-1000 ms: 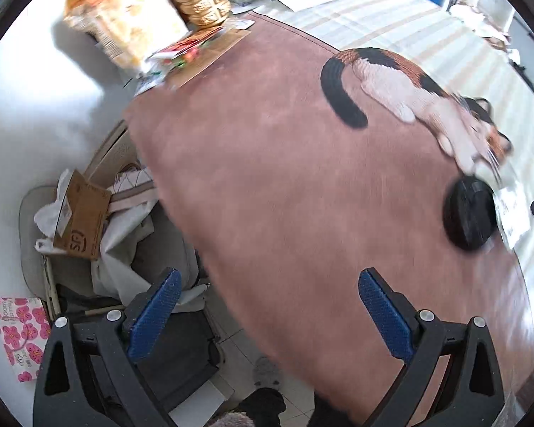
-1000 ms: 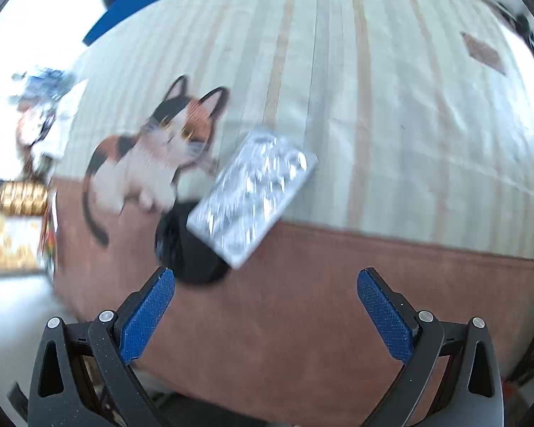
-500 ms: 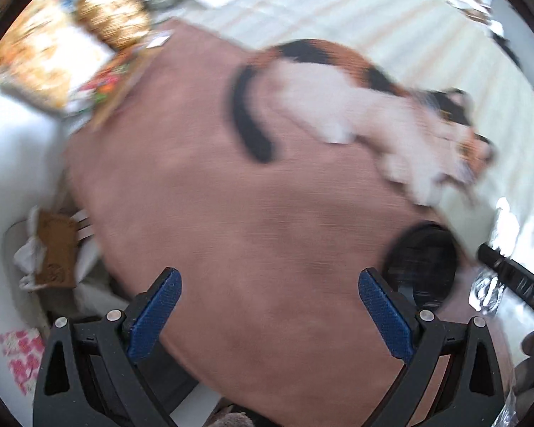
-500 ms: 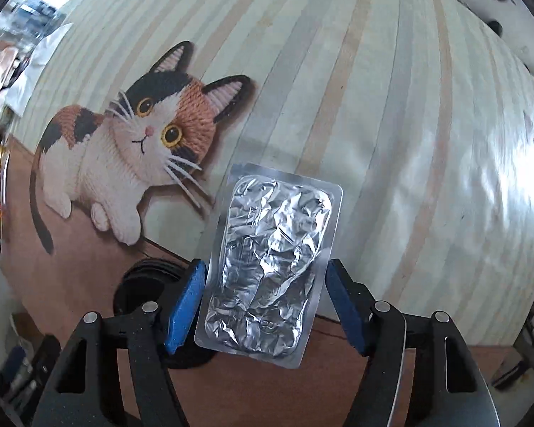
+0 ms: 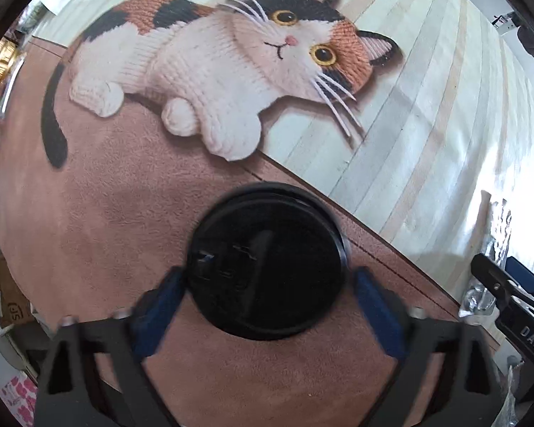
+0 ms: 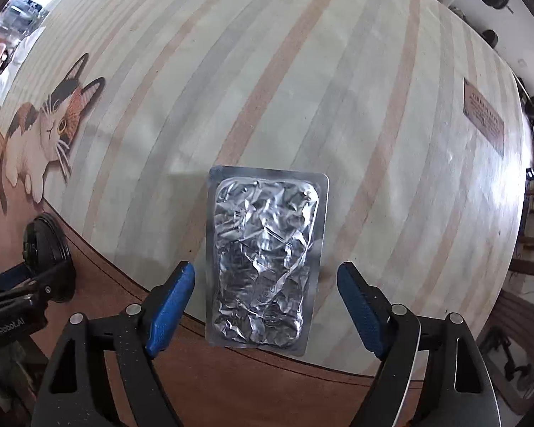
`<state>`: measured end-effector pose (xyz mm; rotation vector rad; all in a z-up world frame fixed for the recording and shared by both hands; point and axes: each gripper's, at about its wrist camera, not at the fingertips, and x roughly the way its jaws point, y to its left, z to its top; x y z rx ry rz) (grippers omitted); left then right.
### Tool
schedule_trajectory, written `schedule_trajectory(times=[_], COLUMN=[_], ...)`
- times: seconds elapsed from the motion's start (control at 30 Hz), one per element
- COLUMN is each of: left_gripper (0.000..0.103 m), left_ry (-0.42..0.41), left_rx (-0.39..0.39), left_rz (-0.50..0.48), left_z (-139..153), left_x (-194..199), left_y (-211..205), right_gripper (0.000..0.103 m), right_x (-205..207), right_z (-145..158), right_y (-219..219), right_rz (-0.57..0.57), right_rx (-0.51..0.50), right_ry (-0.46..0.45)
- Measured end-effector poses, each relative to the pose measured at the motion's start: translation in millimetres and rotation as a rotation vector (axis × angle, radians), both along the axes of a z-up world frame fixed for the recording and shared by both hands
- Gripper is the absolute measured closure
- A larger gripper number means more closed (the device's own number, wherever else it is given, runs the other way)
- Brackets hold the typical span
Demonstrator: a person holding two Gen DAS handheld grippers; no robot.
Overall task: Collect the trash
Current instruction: 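Grasp the black round lid with left tool while right grasps silver foil blister pack, then carry the lid and foil pack over the bin and open both tools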
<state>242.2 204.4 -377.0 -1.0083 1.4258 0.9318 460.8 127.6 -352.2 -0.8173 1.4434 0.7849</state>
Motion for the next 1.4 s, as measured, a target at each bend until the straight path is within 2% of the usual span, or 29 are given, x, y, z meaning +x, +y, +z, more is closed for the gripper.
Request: schedule_trajectory(times=[0.13, 0.33, 0.43, 0.53, 0.77, 1.1, 1.4], left_gripper=[0.019, 0.019, 0.019, 0.019, 0.019, 0.019, 0.019], left_ry=[-0.008, -0.016, -0.013, -0.008, -0.021, -0.061, -0.12], left_rx=[0.027, 0.042, 0.05, 0.057, 0.089, 0.16, 0.24], left_rz=[0.004, 0.014, 0.011, 0.002, -0.029, -0.05, -0.057], left_z=[4.0, 5.7, 7.9, 3.9, 23.3, 74.6, 139.1], left_x=[3.4, -4.1, -6.4, -4.2, 7.1, 5.5, -31.9], left_y=[-0.4, -0.2, -0.7, -0.4, -5.1, -12.5, -41.6], right_gripper=[0.017, 0.025, 0.036, 0.036, 0.037, 0.036, 0.036], right_x=[4.5, -5.1, -19.9, -25.1, -30.8, -43.2, -57.6], right_z=[-2.9, 1.2, 12.4, 15.0, 18.2, 57.1, 104.7], right_y=[5.5, -2.2, -7.7, -7.5, -14.0, -24.9, -47.3], right_rz=[-0.015, -0.016, 0.019, 0.04, 0.049, 0.064, 0.084], right_rx=[0.01, 0.057, 0.064, 0.063, 0.088, 0.157, 0.244], right_ry=[-0.05, -0.096, -0.097, -0.097, -0.058, -0.024, 0.007])
